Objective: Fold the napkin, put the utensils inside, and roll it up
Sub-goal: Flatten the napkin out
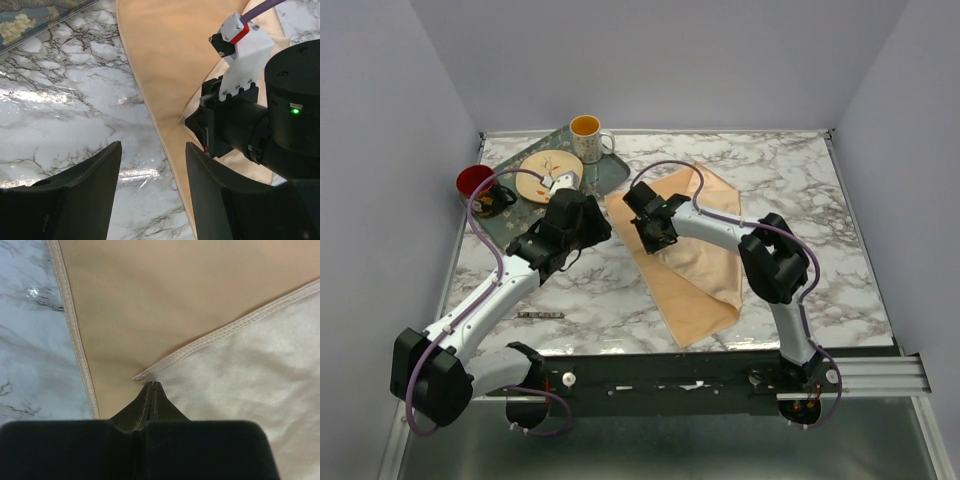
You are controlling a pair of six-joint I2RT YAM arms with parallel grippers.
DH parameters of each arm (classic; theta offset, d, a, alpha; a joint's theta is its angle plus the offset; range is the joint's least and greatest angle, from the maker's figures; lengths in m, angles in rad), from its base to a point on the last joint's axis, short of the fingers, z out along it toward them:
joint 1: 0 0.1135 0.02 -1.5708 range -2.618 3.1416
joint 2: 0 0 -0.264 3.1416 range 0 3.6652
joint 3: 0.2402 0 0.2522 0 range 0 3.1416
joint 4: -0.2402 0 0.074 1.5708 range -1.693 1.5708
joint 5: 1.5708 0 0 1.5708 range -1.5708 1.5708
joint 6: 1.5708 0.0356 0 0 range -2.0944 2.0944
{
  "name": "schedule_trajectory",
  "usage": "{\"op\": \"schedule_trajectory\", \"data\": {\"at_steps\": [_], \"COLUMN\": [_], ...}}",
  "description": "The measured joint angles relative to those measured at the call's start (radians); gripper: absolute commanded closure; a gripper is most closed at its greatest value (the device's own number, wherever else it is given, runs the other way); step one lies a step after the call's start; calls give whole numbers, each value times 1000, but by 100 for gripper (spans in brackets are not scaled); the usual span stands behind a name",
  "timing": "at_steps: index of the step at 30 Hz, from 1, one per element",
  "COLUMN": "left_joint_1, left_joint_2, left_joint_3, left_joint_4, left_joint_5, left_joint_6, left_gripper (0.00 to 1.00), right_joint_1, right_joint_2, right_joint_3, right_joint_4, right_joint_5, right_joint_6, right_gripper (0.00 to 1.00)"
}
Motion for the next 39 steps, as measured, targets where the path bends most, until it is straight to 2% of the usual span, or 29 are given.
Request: {"op": "schedule_trajectory", "data": {"at_steps": [2,8,11,25,33,37,38,39], "left_joint_1": [0,0,0,0,0,0,0,0], "left_joint_2": [2,17,17,17,15,14,14,14], "left_joint_3": [0,0,0,0,0,-1,-2,-2], "left_joint_4": [2,17,20,21,21,21,21,21], "left_joint_5": [2,14,18,20,19,20,20,20], "left_joint_6": [0,0,0,0,0,0,0,0], "left_gripper": [37,37,37,36,37,36,37,36], "right_joint_1": [0,-1,-1,-1,-1,-1,-1,-1], "right_joint_2": [-13,-78,-64,30,35,34,31,29], "right_joint_3": [-1,2,23,35,37,38,38,38], "right_joint_4": [-1,2,2,2,2,1,-1,-4], "right_joint_5": [8,10,0,-31,-29,-19,-14,-10], "right_joint_6": [-3,-4,-2,5,5,4,4,4], "right_gripper": [99,66,59,62,83,83,78,78]}}
